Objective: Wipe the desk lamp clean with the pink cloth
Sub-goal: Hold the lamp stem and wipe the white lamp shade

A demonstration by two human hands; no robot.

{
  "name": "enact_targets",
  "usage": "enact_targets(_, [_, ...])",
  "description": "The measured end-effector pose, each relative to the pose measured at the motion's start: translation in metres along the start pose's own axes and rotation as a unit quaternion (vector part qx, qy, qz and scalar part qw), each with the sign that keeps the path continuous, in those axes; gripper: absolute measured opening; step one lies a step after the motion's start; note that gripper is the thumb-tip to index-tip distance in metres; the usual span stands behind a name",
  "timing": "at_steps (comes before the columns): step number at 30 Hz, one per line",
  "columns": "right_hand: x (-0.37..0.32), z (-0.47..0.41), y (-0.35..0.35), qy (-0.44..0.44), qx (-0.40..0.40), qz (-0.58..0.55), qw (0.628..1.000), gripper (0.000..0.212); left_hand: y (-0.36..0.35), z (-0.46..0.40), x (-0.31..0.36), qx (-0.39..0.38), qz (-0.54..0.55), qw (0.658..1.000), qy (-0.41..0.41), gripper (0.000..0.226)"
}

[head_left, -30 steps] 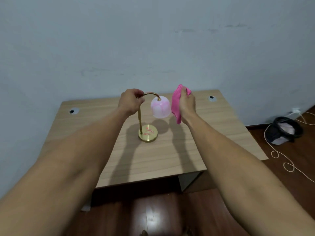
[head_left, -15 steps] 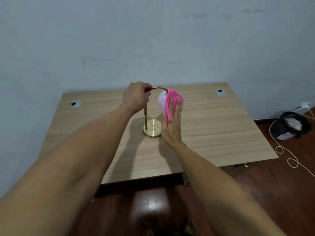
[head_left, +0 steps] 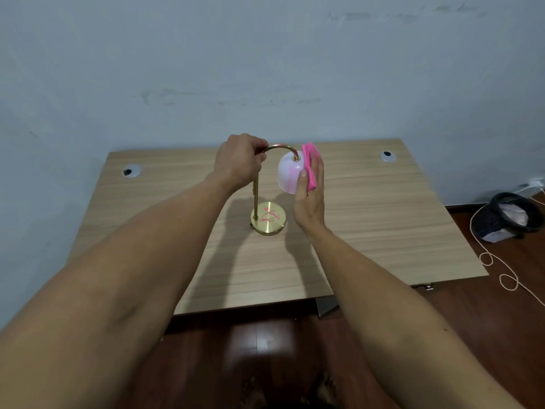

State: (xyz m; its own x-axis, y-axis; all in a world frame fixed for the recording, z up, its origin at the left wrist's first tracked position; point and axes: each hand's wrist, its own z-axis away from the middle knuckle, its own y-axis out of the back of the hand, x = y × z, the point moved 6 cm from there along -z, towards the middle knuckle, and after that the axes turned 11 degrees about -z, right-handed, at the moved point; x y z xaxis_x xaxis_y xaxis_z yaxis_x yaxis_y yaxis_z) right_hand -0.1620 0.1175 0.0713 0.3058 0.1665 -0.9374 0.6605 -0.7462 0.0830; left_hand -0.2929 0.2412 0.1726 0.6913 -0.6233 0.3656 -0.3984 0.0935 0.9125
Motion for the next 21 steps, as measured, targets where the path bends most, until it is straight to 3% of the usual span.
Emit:
enact_targets(3, [0.012, -0.005, 0.015, -0.213, 0.041, -0.076, 0.973, 0.046, 0.001, -0.001, -0.001, -0.002, 0.001, 1.000, 0.003, 0.012])
enact_targets(5, [0.019, -0.004, 0.025, -0.301, 0.090, -0.127, 0.941, 0.054, 0.000, 0.001, 0.000, -0.001, 0.003, 1.000, 0.006, 0.013])
enact_targets(8, [0.004, -0.009, 0.022, -0.251, 0.169, -0.183, 0.936, 0.052, -0.002, 0.002, 0.001, 0.000, 0.008, 1.000, 0.010, 0.015])
enact_targets(11, [-0.020, -0.008, -0.003, -0.097, 0.101, -0.039, 0.989, 0.051, -0.002, 0.001, -0.001, 0.003, 0.011, 1.000, 0.014, 0.016])
enact_targets(13, [-0.022, 0.001, -0.013, -0.051, 0.080, 0.059, 0.994, 0.055, -0.002, 0.001, -0.004, 0.003, 0.020, 1.000, 0.016, 0.017])
enact_targets(16, [-0.007, 0.009, -0.009, -0.022, 0.067, 0.039, 0.997, 0.054, -0.003, 0.002, -0.003, 0.000, 0.020, 1.000, 0.018, 0.018])
enact_targets(18, [0.015, 0.011, 0.003, -0.118, 0.084, -0.025, 0.989, 0.053, -0.004, 0.001, -0.003, -0.002, 0.016, 1.000, 0.019, 0.016])
enact_targets(20, [0.030, 0.017, 0.015, -0.271, 0.123, -0.095, 0.950, 0.057, -0.004, 0.000, -0.004, -0.007, 0.013, 1.000, 0.017, 0.015])
enact_targets(21, [0.031, 0.018, 0.019, -0.304, 0.149, -0.136, 0.931, 0.057, -0.003, 0.001, -0.004, -0.007, 0.012, 1.000, 0.016, 0.015])
